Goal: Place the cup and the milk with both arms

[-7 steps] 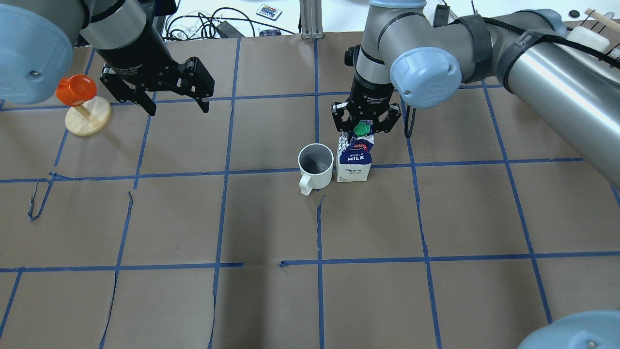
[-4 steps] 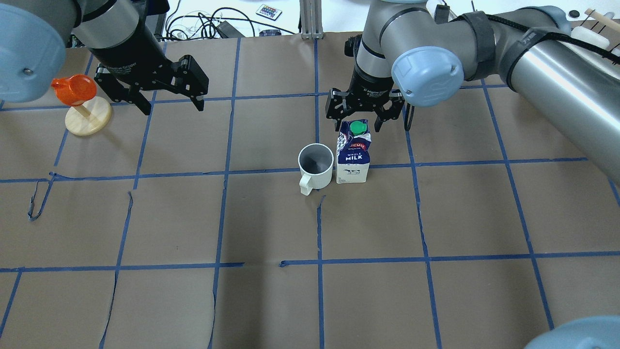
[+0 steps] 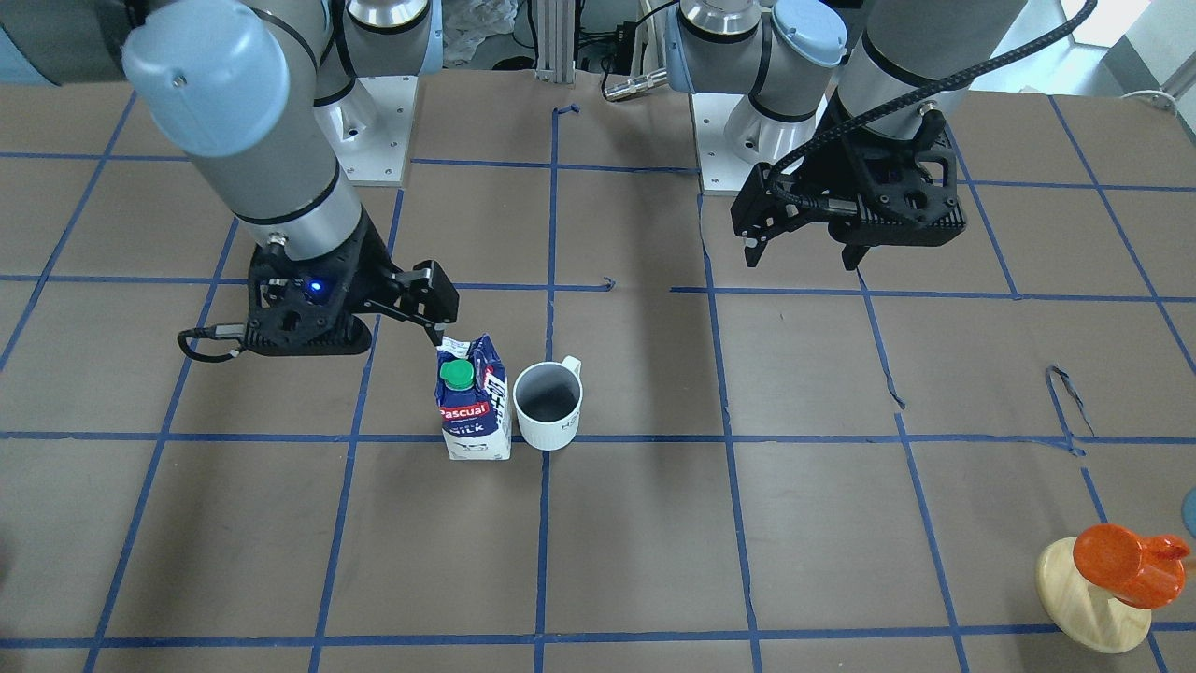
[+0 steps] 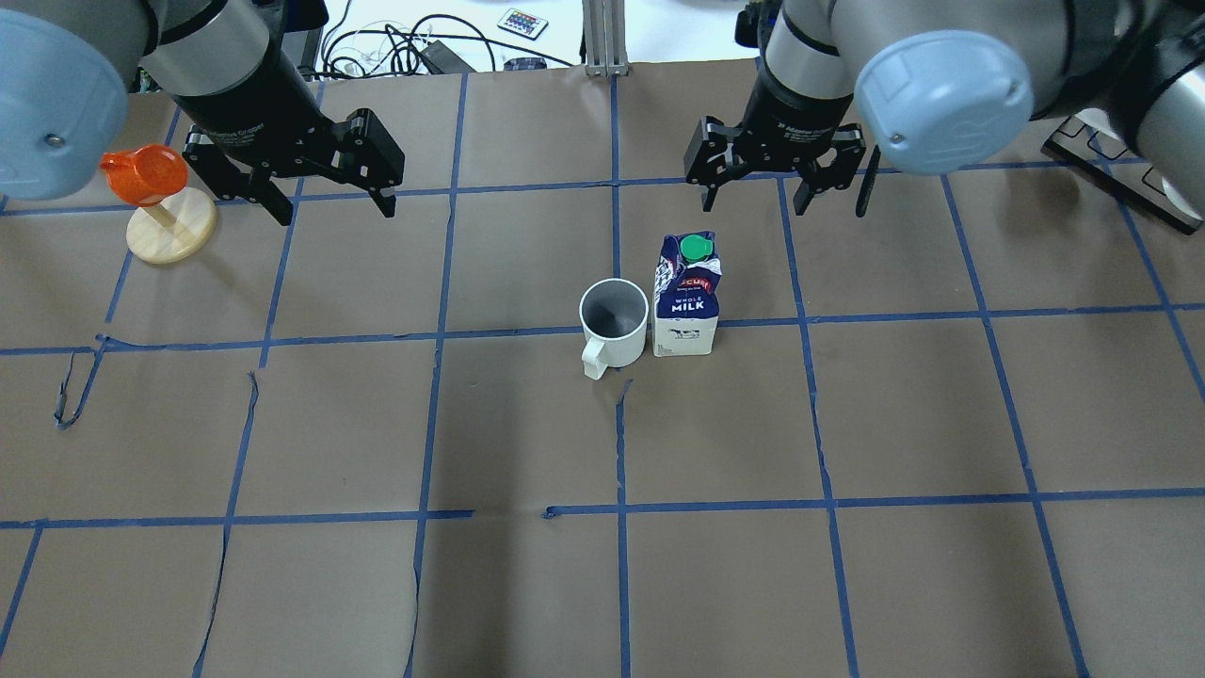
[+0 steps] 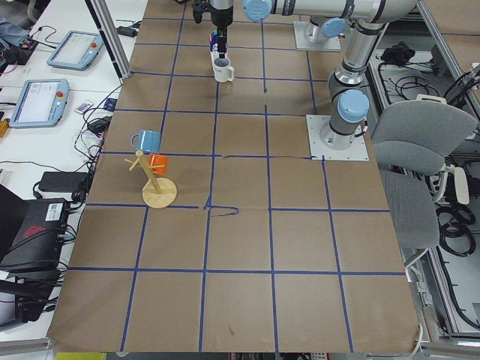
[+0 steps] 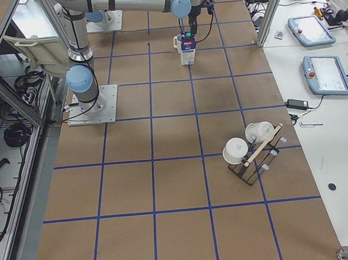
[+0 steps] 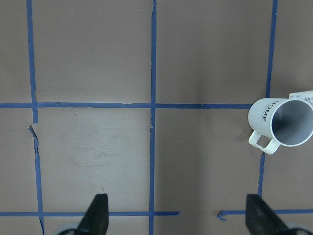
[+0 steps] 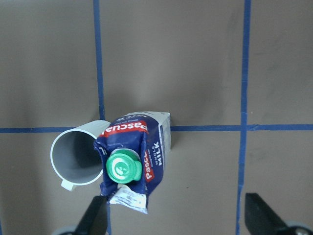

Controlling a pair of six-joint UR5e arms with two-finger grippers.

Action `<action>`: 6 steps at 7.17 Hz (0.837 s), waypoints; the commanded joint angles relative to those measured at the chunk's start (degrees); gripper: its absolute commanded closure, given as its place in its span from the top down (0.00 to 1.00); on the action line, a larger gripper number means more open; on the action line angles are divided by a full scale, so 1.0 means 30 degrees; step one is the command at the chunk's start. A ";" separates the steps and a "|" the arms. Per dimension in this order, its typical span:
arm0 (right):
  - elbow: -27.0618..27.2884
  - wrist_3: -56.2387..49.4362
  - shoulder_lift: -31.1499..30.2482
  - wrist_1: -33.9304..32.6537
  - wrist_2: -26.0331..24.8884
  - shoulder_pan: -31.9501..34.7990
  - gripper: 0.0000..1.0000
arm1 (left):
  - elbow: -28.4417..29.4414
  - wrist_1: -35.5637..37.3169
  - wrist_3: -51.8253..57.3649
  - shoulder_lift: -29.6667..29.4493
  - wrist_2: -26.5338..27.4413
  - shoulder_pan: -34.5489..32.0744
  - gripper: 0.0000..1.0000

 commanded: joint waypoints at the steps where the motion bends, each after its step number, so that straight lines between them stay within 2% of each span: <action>1: 0.0088 -0.1927 -0.1746 0.2052 -0.1243 -0.0921 1.00 | -0.0002 0.0000 0.0000 -0.0001 0.0012 0.0001 1.00; 6: 0.0352 -0.2022 -0.2456 0.2533 -0.1884 -0.1569 1.00 | -0.0002 0.0000 0.0000 -0.0001 0.0012 -0.0029 1.00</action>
